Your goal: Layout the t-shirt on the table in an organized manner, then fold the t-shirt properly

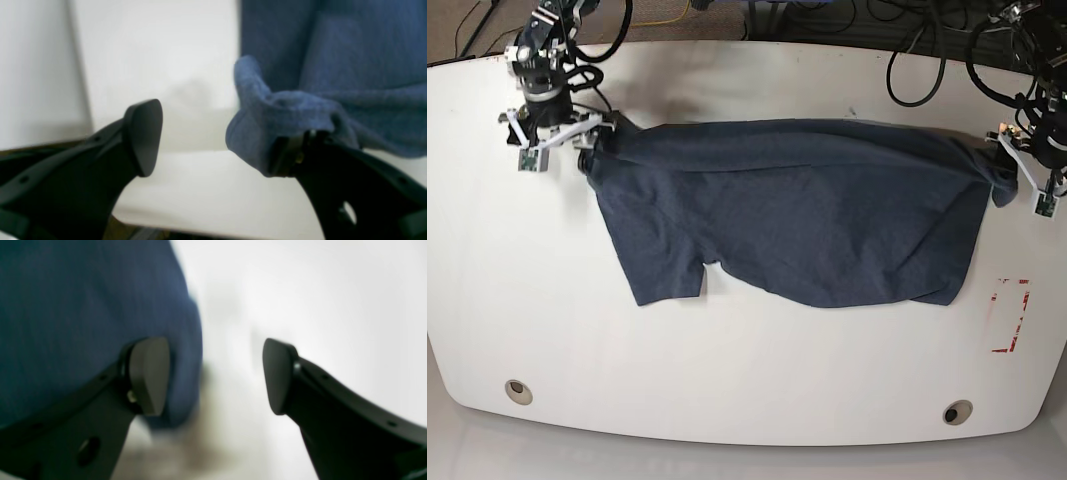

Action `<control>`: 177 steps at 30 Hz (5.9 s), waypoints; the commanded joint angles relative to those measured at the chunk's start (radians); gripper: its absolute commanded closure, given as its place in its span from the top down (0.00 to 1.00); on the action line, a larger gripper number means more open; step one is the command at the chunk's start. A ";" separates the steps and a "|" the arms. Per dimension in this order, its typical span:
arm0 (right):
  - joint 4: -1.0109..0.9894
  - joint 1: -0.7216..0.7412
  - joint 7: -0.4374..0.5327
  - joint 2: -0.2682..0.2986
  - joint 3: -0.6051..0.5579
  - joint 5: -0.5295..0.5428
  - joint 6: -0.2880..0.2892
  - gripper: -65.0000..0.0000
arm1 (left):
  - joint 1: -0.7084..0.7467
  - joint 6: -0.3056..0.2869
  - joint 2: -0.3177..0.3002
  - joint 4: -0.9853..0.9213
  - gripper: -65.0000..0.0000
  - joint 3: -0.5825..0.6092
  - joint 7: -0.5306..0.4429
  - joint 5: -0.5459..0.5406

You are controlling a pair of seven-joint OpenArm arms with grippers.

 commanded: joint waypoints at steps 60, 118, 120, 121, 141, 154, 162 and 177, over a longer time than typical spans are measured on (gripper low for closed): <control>0.014 0.147 -0.258 -0.061 -0.005 0.009 0.104 0.63 | 0.240 -0.034 -0.068 0.017 0.64 -0.062 0.269 -0.007; 0.008 0.197 -0.263 -0.068 -0.003 0.012 0.096 0.64 | -0.429 -0.034 -0.091 -0.101 0.61 0.053 0.180 -0.317; -0.006 0.198 -0.278 -0.069 -0.005 0.014 0.096 0.64 | -0.429 -0.034 -0.091 -0.118 0.61 0.053 0.139 -0.317; -0.023 0.203 -0.295 -0.074 -0.011 0.014 0.097 0.64 | -0.429 -0.007 -0.091 -0.129 0.61 0.053 0.102 -0.317; -0.127 0.181 -0.307 -0.075 -0.137 0.014 0.099 0.63 | -0.453 0.225 -0.119 -0.273 0.61 0.053 -0.127 -0.160; -0.242 0.180 -0.280 -0.069 -0.137 0.012 0.104 0.63 | -0.449 0.225 -0.117 -0.273 0.61 0.053 -0.150 -0.136; -0.238 0.174 -0.278 -0.069 -0.138 0.012 0.104 0.58 | -0.449 0.225 -0.116 -0.274 0.61 0.054 -0.150 -0.136; -0.202 0.175 -0.278 -0.049 -0.141 0.010 0.105 0.03 | -0.458 0.226 -0.114 -0.389 0.62 0.056 -0.151 -0.136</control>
